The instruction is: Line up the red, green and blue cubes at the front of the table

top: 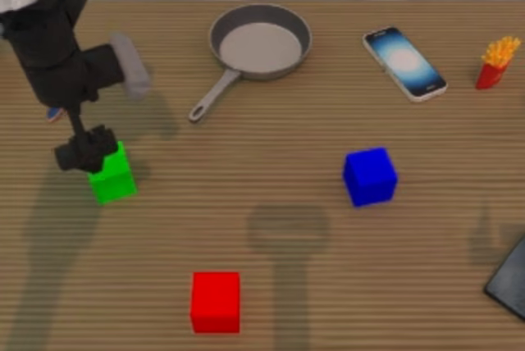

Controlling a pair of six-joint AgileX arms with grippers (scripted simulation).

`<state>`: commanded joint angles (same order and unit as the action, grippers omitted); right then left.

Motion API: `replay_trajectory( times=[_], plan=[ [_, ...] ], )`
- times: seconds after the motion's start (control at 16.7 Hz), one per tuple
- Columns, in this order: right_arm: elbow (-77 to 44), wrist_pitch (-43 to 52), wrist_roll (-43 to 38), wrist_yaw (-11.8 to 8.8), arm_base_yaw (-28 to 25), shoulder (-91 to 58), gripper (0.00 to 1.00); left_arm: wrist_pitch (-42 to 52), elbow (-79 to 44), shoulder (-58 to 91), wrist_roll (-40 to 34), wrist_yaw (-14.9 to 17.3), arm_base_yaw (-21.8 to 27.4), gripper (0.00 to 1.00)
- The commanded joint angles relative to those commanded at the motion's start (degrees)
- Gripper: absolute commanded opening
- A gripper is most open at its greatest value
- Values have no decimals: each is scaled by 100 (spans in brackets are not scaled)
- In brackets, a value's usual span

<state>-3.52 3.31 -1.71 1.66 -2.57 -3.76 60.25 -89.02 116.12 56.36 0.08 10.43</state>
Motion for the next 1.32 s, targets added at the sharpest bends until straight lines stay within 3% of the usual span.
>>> replay_trajectory(
  times=[0.18, 0.54, 1.08, 1.32],
  plan=[
    [325, -305, 159, -152, 185, 345, 100, 182, -330, 391, 192, 4, 35, 100],
    [353, -331, 171, -166, 200, 376, 100, 183, -362, 457, 219, 3, 12, 100],
    [353, -331, 171, -166, 200, 376, 100, -1281, 484, 1057, 226, 10, 30, 100],
    [353, -331, 171, -166, 200, 376, 100, -1346, 525, 1086, 226, 10, 30, 100]
  ],
)
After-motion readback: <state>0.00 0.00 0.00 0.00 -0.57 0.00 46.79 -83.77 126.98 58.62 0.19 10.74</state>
